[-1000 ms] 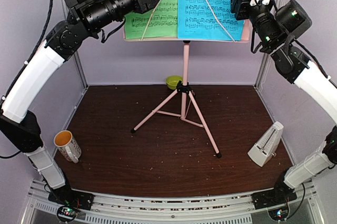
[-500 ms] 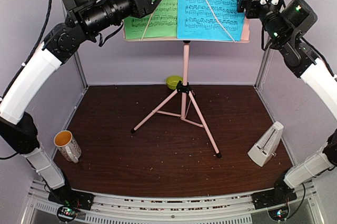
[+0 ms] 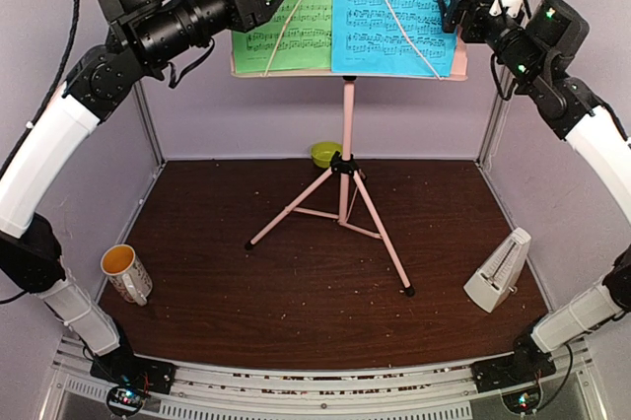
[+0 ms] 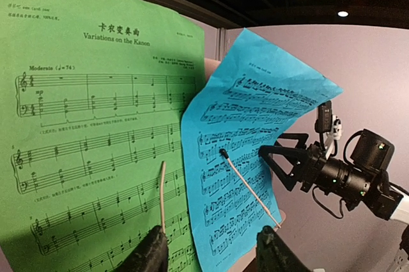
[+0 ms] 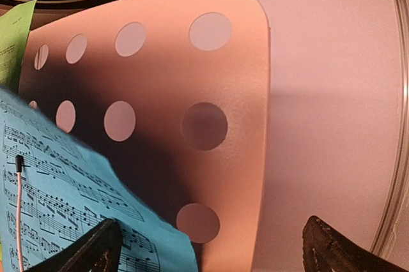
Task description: Set up the instrument practice props
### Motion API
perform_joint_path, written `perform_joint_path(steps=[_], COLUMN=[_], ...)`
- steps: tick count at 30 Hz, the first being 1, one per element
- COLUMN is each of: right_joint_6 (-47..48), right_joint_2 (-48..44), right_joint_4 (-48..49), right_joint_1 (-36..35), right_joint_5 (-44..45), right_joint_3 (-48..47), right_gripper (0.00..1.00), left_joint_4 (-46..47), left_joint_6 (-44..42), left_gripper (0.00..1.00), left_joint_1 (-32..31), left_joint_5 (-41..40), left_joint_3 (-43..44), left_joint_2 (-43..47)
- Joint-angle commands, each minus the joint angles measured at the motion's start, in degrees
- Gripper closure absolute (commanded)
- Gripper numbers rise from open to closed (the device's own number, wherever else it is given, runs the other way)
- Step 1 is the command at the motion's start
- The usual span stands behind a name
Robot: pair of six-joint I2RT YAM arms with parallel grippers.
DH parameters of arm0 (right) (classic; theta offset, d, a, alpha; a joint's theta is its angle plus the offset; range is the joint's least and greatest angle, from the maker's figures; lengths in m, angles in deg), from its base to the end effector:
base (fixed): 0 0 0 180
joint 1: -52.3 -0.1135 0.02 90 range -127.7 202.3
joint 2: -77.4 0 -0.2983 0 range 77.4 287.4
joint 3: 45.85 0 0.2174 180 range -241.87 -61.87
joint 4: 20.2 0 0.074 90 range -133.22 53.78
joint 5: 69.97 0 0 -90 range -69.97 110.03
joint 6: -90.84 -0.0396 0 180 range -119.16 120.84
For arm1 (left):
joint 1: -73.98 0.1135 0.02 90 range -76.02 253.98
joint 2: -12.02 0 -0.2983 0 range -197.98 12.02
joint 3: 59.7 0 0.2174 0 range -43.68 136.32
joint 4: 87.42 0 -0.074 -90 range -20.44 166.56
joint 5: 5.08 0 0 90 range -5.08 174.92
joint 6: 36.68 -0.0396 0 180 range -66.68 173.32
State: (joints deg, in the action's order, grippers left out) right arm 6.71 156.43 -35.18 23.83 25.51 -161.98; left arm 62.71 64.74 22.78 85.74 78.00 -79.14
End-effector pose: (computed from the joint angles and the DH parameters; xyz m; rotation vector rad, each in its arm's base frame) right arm 0.2143 0.1119 0.5802 -0.2701 1.1604 0.2903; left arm 0.1778 -0.2220 0.6021 0.4676 1.2547 -0.9429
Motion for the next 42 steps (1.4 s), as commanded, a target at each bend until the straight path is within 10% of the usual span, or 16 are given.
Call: perform_joint_path(steps=[1,35,42], right_joint_6=[-2.90,-1.34,-1.81], right_joint_2=[1.19,-1.27,-1.87], right_joint_4=[-2.21,0.85,1.04], right_joint_1=[0.51,4.25,4.48], right_joint_5=[-3.90,-5.39,-3.67], right_joint_3=[-1.95,1.31,1.88], right_gripper=[0.02,0.78,0.68], left_joint_4=[2.08,2.47,1.57], left_joint_6=[-0.43,0.62,0.97], left_gripper=[0.51,0.51,0.51], left_joint_1=[0.66,4.41,4.88], left_joint_5=[-1.31,-5.54,-5.57], left_joint_3=[-2.39,-8.66,-8.51], left_joint_2=[3.48,7.26,7.59])
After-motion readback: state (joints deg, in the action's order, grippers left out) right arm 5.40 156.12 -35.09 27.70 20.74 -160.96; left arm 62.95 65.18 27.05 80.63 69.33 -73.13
